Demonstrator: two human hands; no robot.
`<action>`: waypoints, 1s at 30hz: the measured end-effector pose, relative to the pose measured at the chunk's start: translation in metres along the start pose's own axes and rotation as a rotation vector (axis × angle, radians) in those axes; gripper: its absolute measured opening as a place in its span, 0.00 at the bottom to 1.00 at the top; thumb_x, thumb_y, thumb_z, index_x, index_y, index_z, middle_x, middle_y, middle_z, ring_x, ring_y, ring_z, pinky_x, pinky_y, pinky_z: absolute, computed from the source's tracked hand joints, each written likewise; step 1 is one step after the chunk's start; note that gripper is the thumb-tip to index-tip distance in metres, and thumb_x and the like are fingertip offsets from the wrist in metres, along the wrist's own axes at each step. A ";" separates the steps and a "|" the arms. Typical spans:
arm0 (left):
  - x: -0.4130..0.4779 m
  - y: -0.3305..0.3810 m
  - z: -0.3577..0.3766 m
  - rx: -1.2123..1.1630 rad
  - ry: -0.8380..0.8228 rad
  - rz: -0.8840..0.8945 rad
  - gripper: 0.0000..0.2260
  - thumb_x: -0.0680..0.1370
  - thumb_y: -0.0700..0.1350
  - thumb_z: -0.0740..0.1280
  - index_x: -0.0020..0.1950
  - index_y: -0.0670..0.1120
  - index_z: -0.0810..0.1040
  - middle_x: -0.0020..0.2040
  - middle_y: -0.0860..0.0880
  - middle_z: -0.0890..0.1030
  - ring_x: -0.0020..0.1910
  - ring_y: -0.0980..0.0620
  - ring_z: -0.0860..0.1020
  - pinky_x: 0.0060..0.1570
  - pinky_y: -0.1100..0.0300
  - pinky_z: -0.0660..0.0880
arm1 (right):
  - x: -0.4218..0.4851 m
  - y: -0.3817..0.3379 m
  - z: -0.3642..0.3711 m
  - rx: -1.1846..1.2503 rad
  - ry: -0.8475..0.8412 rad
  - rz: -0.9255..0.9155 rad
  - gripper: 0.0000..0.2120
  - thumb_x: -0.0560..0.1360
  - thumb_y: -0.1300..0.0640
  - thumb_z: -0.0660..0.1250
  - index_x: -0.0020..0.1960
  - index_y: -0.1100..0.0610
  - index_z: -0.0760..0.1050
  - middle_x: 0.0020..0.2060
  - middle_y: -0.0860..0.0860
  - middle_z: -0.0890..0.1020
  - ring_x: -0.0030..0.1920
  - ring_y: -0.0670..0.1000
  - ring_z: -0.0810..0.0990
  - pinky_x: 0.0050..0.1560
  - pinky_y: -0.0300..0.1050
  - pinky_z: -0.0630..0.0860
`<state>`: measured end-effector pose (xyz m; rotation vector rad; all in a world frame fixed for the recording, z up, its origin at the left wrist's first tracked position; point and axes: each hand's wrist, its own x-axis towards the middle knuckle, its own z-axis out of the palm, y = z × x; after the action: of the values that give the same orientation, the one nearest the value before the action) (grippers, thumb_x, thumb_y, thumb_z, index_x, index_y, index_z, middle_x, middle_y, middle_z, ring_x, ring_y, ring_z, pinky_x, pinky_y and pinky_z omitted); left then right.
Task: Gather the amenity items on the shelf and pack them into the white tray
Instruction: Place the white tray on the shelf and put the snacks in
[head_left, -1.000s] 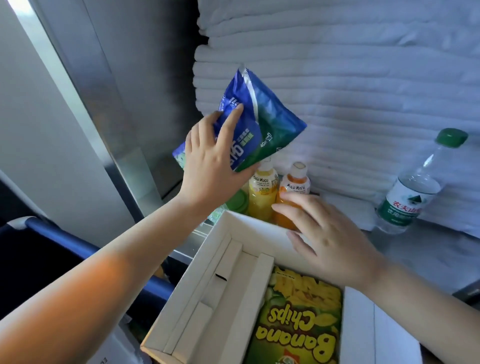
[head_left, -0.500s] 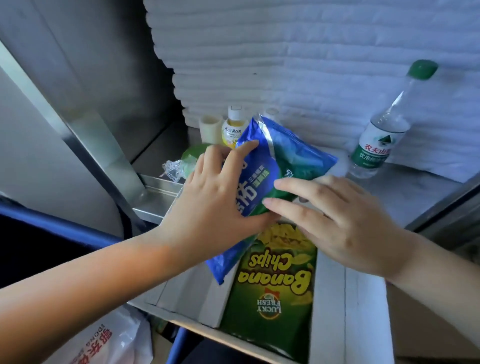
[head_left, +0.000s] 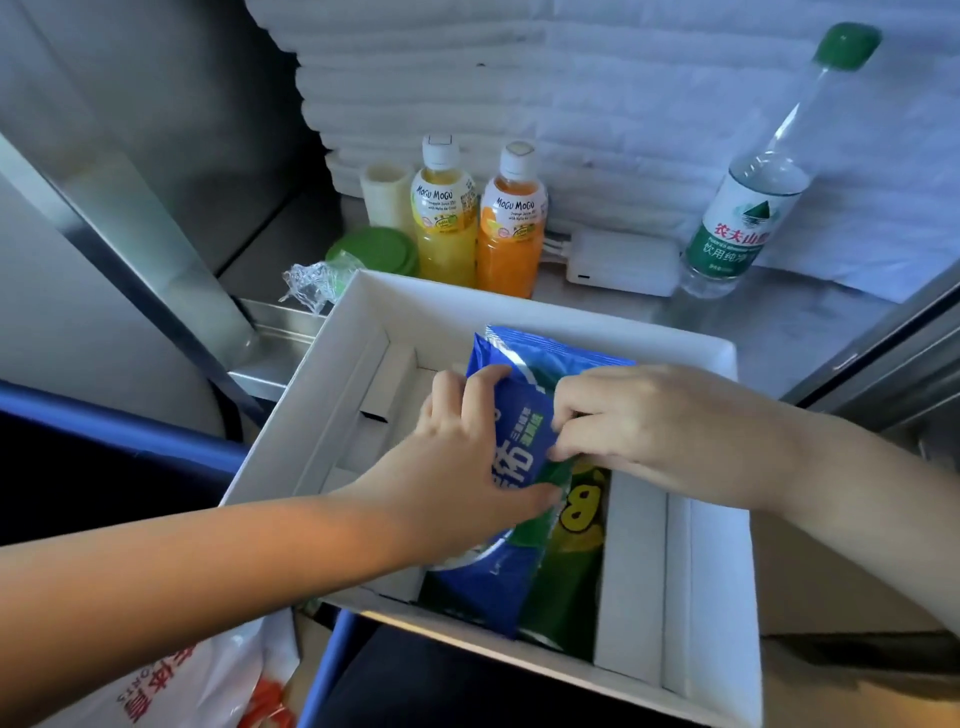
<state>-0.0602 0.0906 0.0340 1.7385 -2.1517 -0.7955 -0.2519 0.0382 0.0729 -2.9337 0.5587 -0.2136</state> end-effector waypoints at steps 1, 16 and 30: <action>0.002 -0.001 0.002 -0.013 -0.043 -0.012 0.41 0.69 0.64 0.65 0.73 0.59 0.43 0.54 0.58 0.53 0.65 0.53 0.61 0.55 0.65 0.60 | 0.001 0.002 0.000 -0.017 -0.054 0.008 0.07 0.66 0.61 0.77 0.42 0.54 0.81 0.38 0.49 0.77 0.36 0.49 0.76 0.31 0.39 0.74; 0.000 -0.025 0.018 0.651 -0.299 0.495 0.39 0.76 0.60 0.62 0.76 0.52 0.39 0.75 0.49 0.37 0.73 0.48 0.38 0.71 0.51 0.42 | -0.004 0.035 0.032 -0.041 -0.478 0.246 0.08 0.73 0.54 0.62 0.45 0.50 0.80 0.43 0.45 0.74 0.43 0.49 0.76 0.38 0.45 0.71; 0.013 -0.019 0.038 0.849 -0.638 0.575 0.32 0.79 0.61 0.56 0.74 0.61 0.36 0.72 0.40 0.28 0.71 0.32 0.33 0.68 0.34 0.54 | 0.003 0.020 0.025 -0.120 -0.753 0.384 0.15 0.79 0.46 0.57 0.54 0.49 0.80 0.56 0.47 0.71 0.55 0.50 0.73 0.51 0.50 0.75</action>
<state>-0.0677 0.0848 -0.0095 1.0140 -3.5543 -0.2849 -0.2516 0.0219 0.0459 -2.6293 0.9764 0.9405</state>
